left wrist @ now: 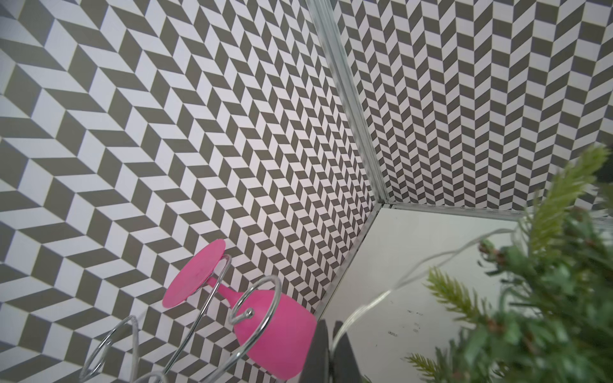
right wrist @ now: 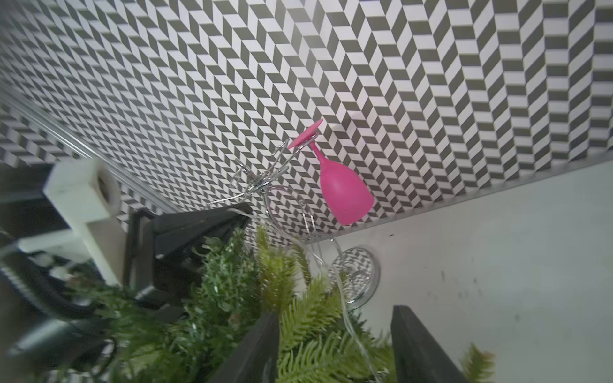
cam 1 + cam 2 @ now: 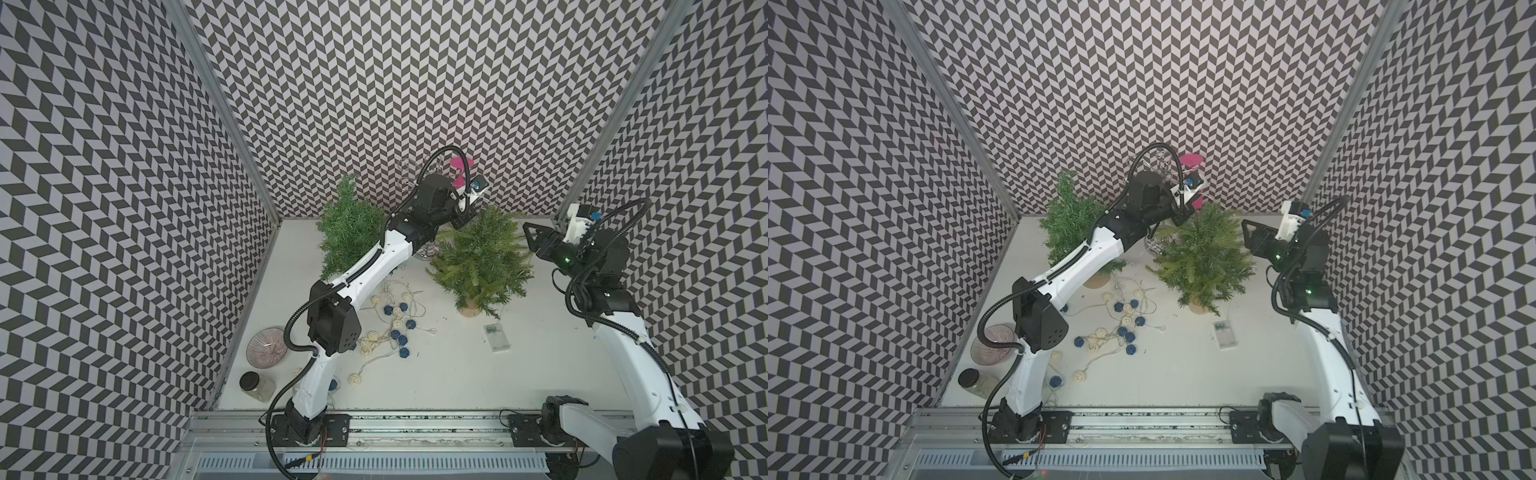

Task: Wrap string light around the christmas tree
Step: Wrap the light string around the Christmas tree.

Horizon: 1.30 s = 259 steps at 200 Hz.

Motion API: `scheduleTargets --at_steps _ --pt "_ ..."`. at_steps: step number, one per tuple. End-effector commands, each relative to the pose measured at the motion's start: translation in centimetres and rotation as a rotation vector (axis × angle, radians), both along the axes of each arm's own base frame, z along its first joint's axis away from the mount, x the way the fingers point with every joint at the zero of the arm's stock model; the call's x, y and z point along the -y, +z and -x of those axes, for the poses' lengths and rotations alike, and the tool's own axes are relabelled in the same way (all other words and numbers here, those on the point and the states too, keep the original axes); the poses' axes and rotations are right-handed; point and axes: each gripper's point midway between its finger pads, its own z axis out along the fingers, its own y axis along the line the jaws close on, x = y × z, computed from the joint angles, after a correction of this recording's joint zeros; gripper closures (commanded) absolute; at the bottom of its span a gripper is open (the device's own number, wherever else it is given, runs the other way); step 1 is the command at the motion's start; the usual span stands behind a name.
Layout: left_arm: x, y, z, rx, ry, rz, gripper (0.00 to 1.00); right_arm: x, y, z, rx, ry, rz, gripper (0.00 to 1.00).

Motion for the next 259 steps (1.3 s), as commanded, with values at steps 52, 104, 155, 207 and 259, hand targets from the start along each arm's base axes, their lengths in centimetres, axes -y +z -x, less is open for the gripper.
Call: scheduleTargets --at_steps 52,104,155,207,259 --pt "0.6 3.2 3.4 0.028 -0.082 0.042 1.0 0.1 -0.7 2.0 0.028 -0.022 0.002 0.28" --pt "0.5 4.0 4.2 0.021 -0.044 0.045 0.96 0.9 -1.1 5.6 0.05 -0.086 0.003 0.21" --pt "0.7 3.8 5.5 -0.002 -0.083 0.046 0.82 -0.3 0.5 7.7 0.122 -0.023 -0.018 0.2" --pt "0.0 7.6 8.2 0.033 -0.133 0.107 0.64 -0.9 -1.1 6.9 0.1 0.014 -0.028 0.21" --pt "0.6 10.0 11.0 0.039 -0.226 0.182 0.25 0.0 -1.6 6.8 0.09 -0.042 -0.017 0.21"
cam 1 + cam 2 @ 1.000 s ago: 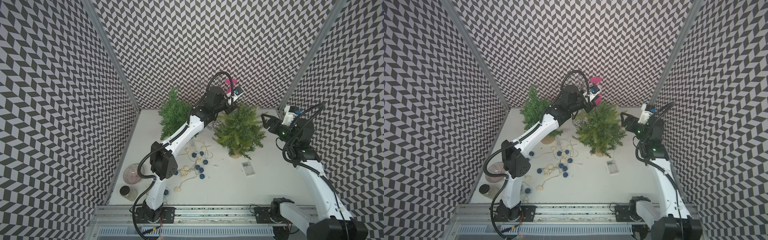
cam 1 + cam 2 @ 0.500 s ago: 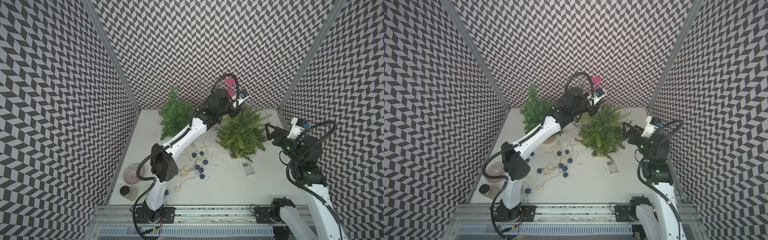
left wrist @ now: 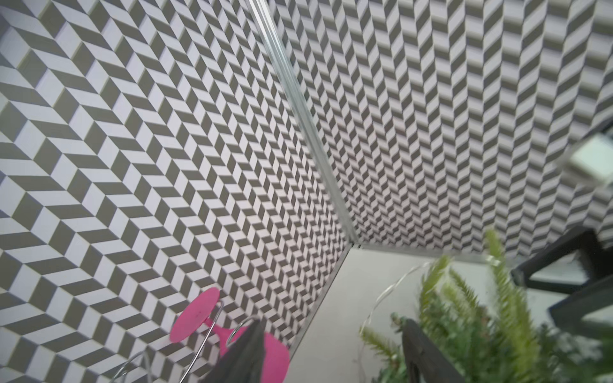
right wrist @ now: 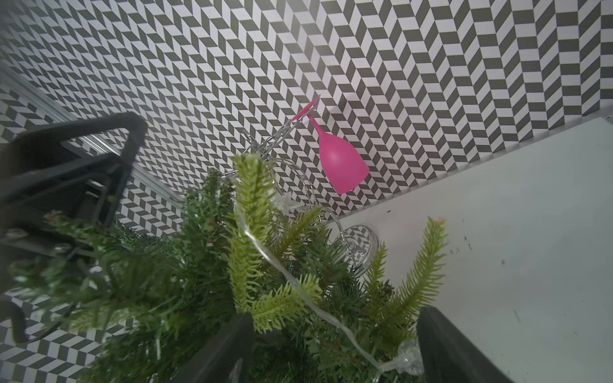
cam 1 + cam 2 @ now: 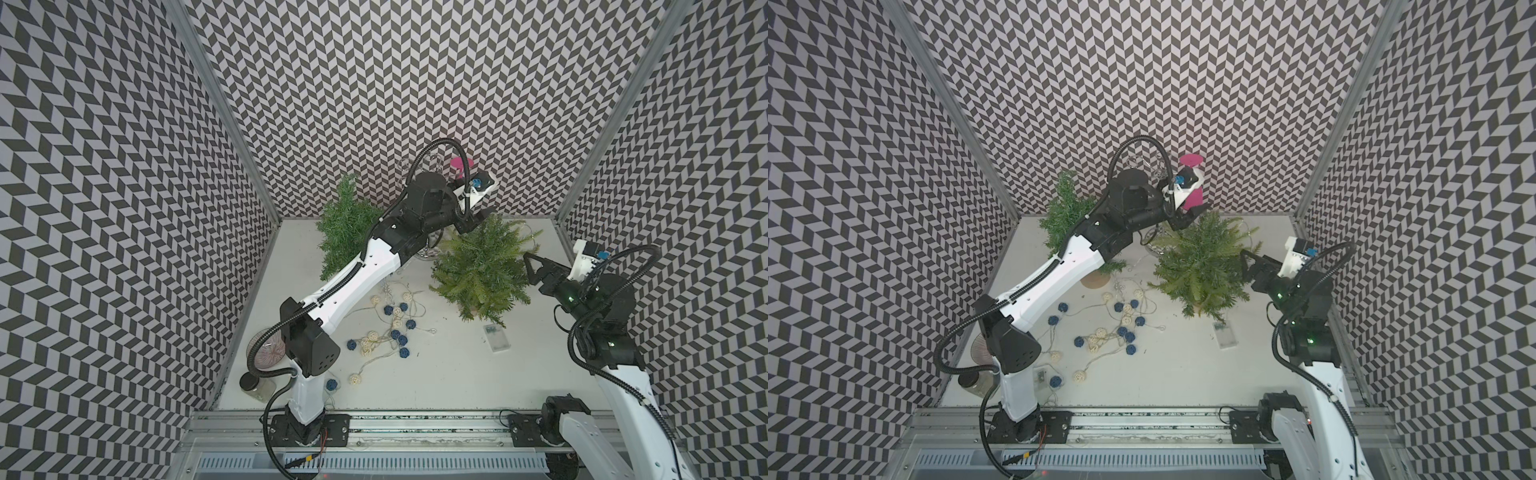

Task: Wrap string light around the christmas tree
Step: Wrap the light string around the Christmas tree, then pick up the light string from the center of the board.

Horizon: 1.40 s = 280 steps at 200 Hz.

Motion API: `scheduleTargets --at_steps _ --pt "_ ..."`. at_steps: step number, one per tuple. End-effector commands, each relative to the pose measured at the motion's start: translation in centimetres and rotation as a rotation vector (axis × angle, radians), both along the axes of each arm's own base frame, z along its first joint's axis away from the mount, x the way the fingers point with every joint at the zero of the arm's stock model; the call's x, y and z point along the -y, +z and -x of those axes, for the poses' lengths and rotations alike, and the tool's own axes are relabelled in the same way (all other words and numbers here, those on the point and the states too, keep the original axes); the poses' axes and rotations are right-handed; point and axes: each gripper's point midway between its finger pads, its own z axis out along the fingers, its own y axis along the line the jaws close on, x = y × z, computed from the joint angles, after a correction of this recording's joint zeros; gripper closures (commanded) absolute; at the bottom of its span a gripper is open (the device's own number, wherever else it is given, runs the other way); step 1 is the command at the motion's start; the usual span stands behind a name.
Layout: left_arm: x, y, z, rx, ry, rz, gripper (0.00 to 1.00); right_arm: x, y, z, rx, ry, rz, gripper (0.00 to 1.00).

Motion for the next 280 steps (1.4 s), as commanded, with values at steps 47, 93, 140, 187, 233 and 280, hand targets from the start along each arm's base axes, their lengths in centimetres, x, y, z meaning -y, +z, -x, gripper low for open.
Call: scheduleTargets --at_steps 47,93,140,187,233,280 --pt "-3.6 8.5 4.8 0.078 -0.026 0.206 0.0 0.6 2.2 0.4 0.075 -0.042 0.007 0.18" --pt "-8.6 11.3 8.8 0.068 0.012 0.317 0.0 1.0 2.8 0.6 0.071 -0.07 0.018 0.14" --pt "-16.5 7.4 9.9 -0.104 0.279 0.438 0.11 -0.1 5.5 4.0 0.16 -0.016 0.063 0.05" --pt "-22.9 -4.8 12.7 -0.291 0.4 0.488 0.27 -2.2 9.1 11.0 0.339 0.083 0.147 0.01" --pt "-24.6 -14.1 11.8 -0.427 0.507 0.465 0.34 -4.9 9.7 14.9 0.403 0.251 0.112 0.04" --pt "-26.6 -23.0 6.7 -0.57 0.643 0.424 0.39 -5.9 8.5 16.0 0.4 0.332 0.117 0.07"
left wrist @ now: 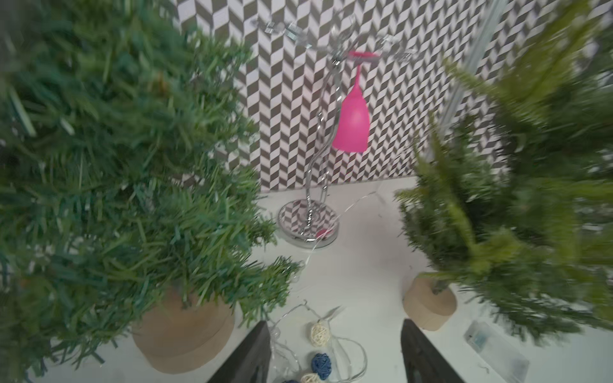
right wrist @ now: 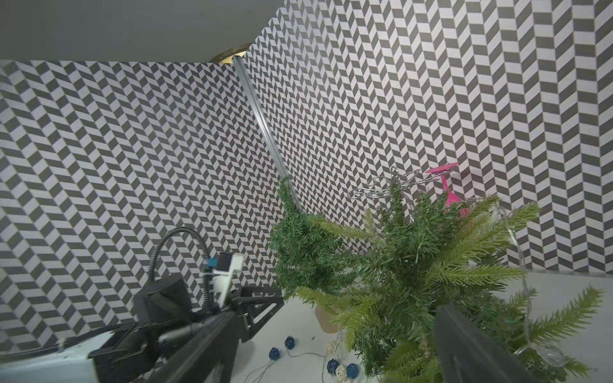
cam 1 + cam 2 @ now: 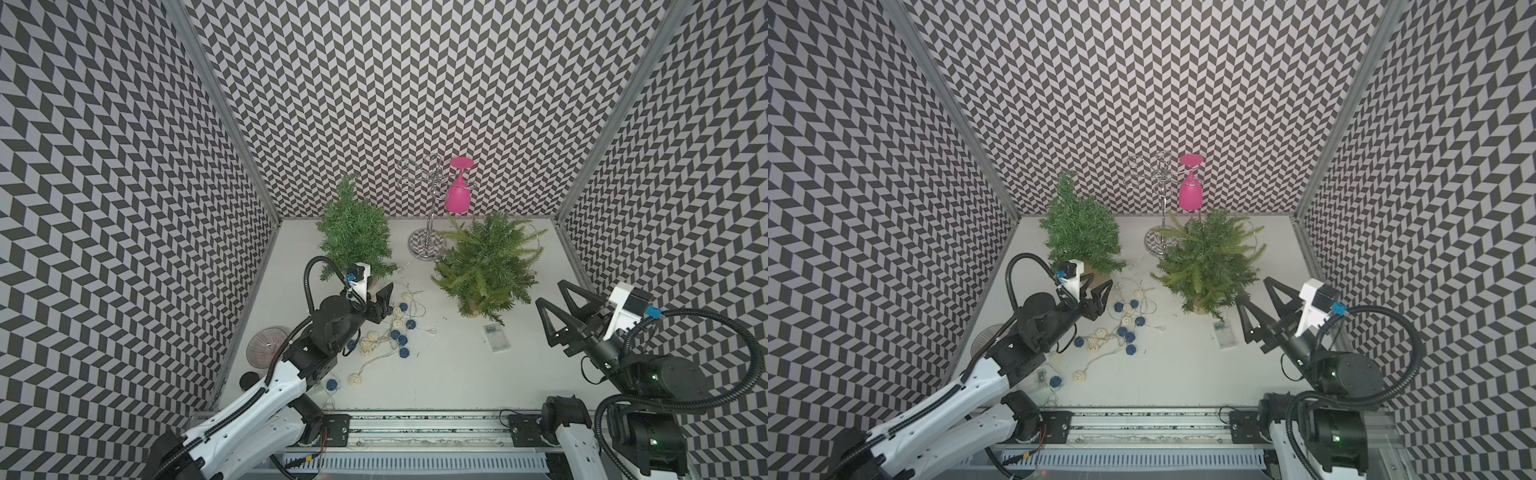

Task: Wrap string light around the christmas tree
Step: Pick up the light string from the center of the board.

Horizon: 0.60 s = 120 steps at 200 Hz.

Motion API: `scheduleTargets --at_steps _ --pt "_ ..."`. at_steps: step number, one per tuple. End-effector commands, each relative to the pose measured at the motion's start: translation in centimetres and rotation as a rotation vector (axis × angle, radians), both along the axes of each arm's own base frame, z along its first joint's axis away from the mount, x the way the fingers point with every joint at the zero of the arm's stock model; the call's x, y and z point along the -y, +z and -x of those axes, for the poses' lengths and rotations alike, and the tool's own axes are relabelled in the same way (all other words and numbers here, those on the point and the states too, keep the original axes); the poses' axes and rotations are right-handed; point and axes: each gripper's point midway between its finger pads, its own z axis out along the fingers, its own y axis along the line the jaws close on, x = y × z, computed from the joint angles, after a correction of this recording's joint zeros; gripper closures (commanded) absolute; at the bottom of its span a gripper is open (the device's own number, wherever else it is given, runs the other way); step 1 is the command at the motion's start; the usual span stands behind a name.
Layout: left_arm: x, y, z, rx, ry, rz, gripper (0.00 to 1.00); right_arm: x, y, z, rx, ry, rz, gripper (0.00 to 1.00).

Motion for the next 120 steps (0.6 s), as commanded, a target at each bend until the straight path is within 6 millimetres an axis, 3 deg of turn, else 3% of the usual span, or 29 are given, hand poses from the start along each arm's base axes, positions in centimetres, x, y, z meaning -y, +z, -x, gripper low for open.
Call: scheduleTargets --at_steps 1,20,45,77,97,120 --pt "-0.7 -1.3 -1.6 -0.019 0.03 0.097 0.39 -1.0 -0.3 0.9 0.013 0.073 0.027 0.08" --pt "-0.3 -3.5 -2.5 -0.067 0.034 0.076 0.41 -2.3 -0.3 1.4 0.022 0.202 0.015 0.07" --pt "-0.1 -5.4 -3.9 -0.09 0.07 0.045 0.38 -1.8 -0.9 -0.6 -0.043 0.174 0.032 0.06" --pt "0.1 -8.0 -5.5 -0.127 0.107 -0.002 0.34 -2.1 0.8 -0.1 -0.026 0.195 0.027 0.08" --pt "0.0 -8.4 -5.6 -0.099 0.134 -0.003 0.28 -1.4 1.7 -1.3 -0.041 0.148 0.026 0.08" --pt "0.3 -8.8 -6.5 -0.102 0.152 -0.019 0.28 -0.6 1.9 -3.0 -0.078 0.091 0.033 0.08"
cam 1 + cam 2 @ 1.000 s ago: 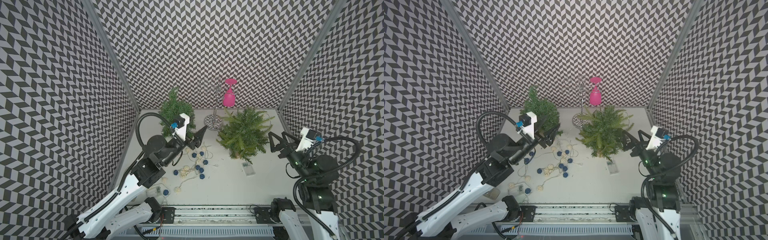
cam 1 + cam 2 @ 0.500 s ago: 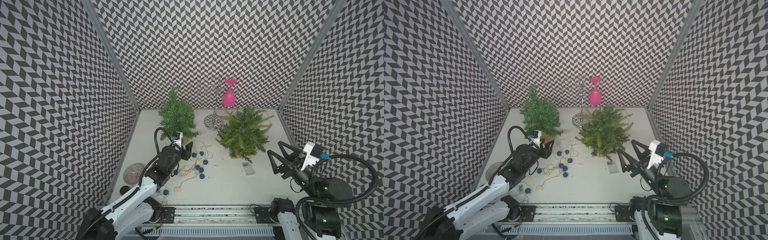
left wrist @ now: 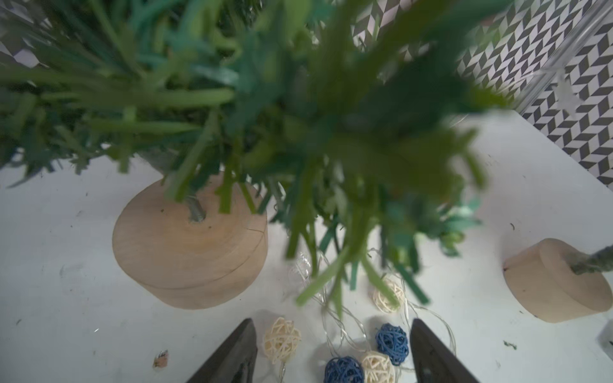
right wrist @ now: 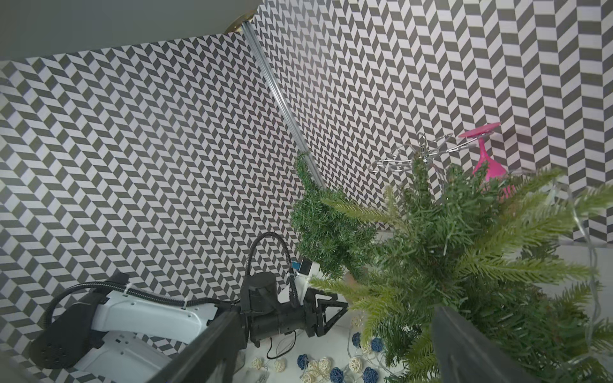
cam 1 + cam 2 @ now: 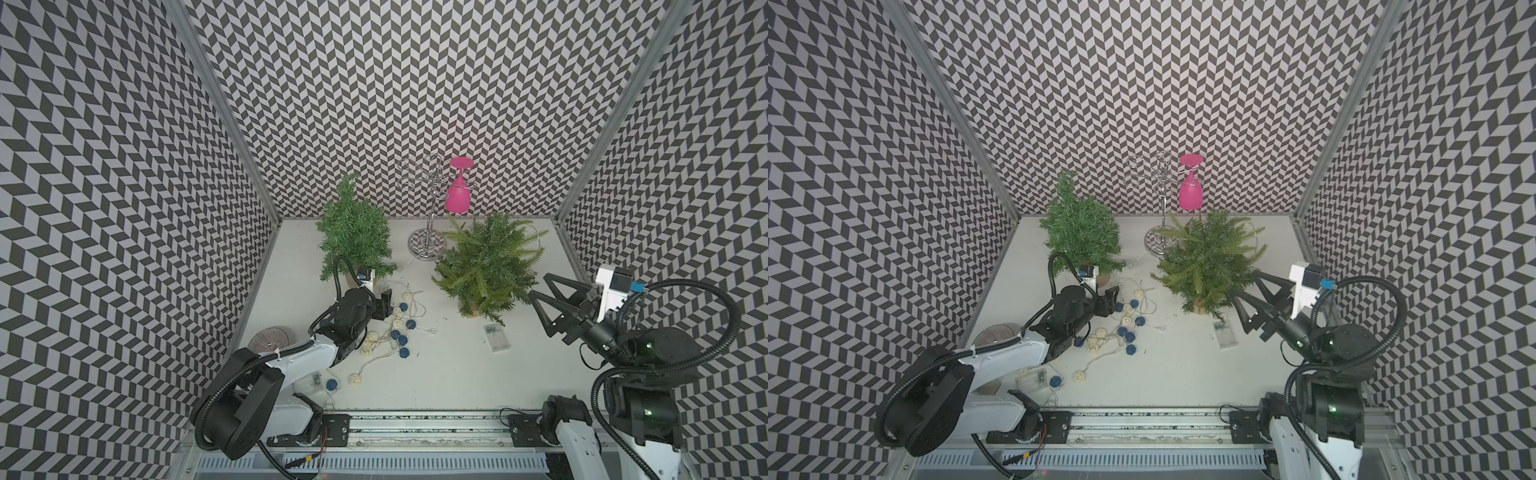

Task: Wrap string light around the christmas tree
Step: Pick up the light string from the center of the board.

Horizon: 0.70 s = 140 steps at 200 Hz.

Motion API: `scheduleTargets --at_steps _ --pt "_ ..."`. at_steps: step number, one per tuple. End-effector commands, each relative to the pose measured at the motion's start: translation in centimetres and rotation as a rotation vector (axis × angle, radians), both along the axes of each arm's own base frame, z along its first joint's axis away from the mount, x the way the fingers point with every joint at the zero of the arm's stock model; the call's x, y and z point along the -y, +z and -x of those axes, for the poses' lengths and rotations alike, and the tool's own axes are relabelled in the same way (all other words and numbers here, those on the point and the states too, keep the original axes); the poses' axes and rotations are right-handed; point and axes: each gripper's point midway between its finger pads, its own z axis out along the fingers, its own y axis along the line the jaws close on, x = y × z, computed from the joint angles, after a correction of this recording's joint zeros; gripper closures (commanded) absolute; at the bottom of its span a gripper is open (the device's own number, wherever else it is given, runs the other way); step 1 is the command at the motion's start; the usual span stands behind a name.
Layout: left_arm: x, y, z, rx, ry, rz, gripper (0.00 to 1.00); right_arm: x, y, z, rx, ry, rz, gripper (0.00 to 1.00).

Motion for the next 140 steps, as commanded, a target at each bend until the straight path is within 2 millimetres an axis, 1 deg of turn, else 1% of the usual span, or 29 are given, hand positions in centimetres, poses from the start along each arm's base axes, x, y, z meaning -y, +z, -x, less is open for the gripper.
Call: scheduleTargets --at_steps 1,9,21,28,37,45,55,63,70,77,85,90,100,106,112,123,140 --pt "0.2 2.0 -1.6 0.078 0.051 0.034 0.28 0.8 1.0 -1.3 0.018 -0.059 0.029 0.08" --pt "0.3 1.8 -2.0 0.073 0.058 0.027 0.27 1.3 1.4 -2.4 0.006 -0.083 0.007 0.08" --pt "0.0 1.3 -2.4 0.073 0.086 0.022 0.25 1.4 1.4 -4.7 -0.049 -0.075 0.03 0.1" --pt "-0.2 1.1 -2.6 0.083 0.098 0.024 0.23 1.4 1.9 -5.6 -0.063 -0.092 0.035 0.1" --pt "-0.2 0.5 -3.0 0.085 0.099 0.023 0.23 0.6 3.3 -6.2 -0.027 -0.087 0.034 0.1" --pt "0.1 -0.1 -3.5 0.069 0.093 0.016 0.24 -0.7 4.2 -6.7 -0.007 -0.08 0.031 0.1" --pt "0.3 -0.7 -3.9 0.059 0.098 0.014 0.24 -3.2 4.4 -7.5 -0.022 -0.058 0.049 0.1" --pt "0.5 -1.0 -4.1 0.06 0.095 0.023 0.26 -6.0 4.2 -8.2 -0.035 -0.049 0.073 0.1" --pt "0.6 -1.2 -4.2 0.065 0.09 0.032 0.3 -9.0 3.8 -8.6 -0.044 -0.042 0.125 0.1" --pt "0.7 -1.5 -4.2 0.058 0.086 0.029 0.35 -11.7 2.8 -8.7 -0.075 -0.047 0.188 0.09" --pt "0.7 -1.4 -4.2 0.056 0.085 0.03 0.42 -13.7 2.3 -8.6 -0.1 -0.04 0.227 0.09" --pt "0.6 -1.2 -4.1 0.061 0.088 0.031 0.46 -14.5 2.3 -8.5 -0.109 -0.019 0.235 0.09" --pt "0.3 -0.9 -4.1 0.071 0.097 0.033 0.54 -15.1 2.1 -8.5 -0.117 -0.007 0.221 0.1" --pt "0.1 -0.9 -4.2 0.067 0.106 0.028 0.6 -15.1 2.2 -8.2 -0.108 -0.006 0.214 0.1" --pt "0.0 -1.0 -4.2 0.07 0.112 0.022 0.62 -14.8 2.3 -7.9 -0.103 -0.013 0.203 0.1" --pt "-0.4 -1.0 -4.5 0.081 0.131 0.013 0.6 -13.7 2.3 -7.5 -0.079 -0.038 0.169 0.11" --pt "-0.2 -1.6 -4.9 0.063 0.124 0.023 0.51 -12.3 2.8 -6.8 -0.031 -0.068 0.108 0.11"
